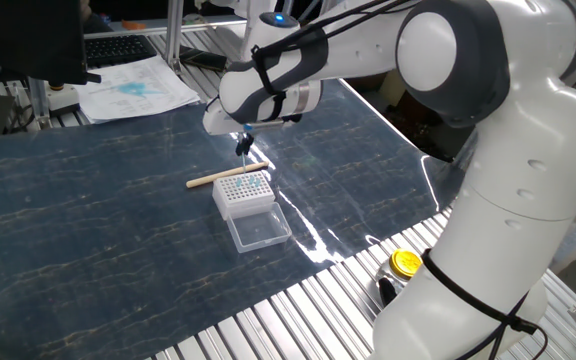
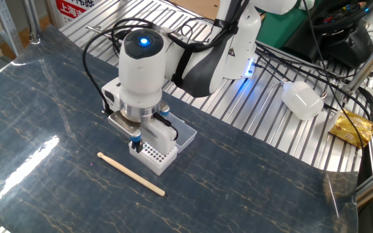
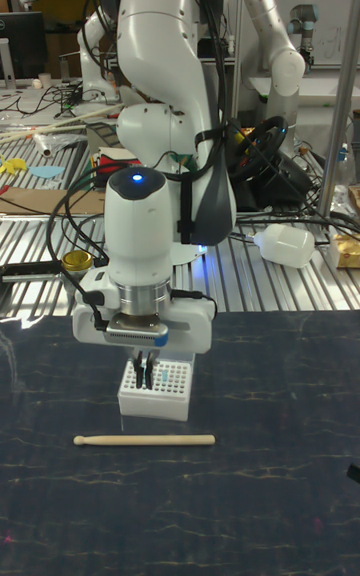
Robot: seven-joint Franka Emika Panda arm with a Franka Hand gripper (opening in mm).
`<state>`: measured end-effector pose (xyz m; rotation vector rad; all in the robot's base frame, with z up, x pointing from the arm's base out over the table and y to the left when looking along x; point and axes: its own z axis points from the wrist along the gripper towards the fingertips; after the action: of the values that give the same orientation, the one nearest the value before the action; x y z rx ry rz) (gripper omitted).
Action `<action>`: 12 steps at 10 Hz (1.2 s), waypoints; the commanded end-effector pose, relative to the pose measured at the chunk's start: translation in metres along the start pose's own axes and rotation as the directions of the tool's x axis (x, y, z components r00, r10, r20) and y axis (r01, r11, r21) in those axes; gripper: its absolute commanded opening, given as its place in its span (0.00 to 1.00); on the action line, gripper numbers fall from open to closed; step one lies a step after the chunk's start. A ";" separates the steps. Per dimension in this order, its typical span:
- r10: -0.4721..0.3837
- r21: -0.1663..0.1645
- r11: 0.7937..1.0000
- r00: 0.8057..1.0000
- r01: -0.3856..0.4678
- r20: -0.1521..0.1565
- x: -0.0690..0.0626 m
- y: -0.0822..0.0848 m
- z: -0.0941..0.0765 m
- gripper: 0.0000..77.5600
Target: Insert a medium pipette tip into the holder for medium pipette tips
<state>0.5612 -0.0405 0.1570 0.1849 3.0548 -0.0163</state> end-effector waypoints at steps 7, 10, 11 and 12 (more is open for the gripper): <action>0.025 -0.009 1.000 0.998 -0.025 0.054 0.011 0.003 0.004 0.02; 0.023 -0.012 1.000 0.997 -0.022 0.075 0.018 0.004 0.007 0.02; 0.021 -0.010 1.000 0.997 -0.021 0.078 0.021 0.004 0.008 0.02; 0.019 -0.009 1.000 0.997 -0.018 0.078 0.023 0.004 0.009 0.02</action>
<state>0.5414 -0.0345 0.1466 0.2118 2.9796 -0.0067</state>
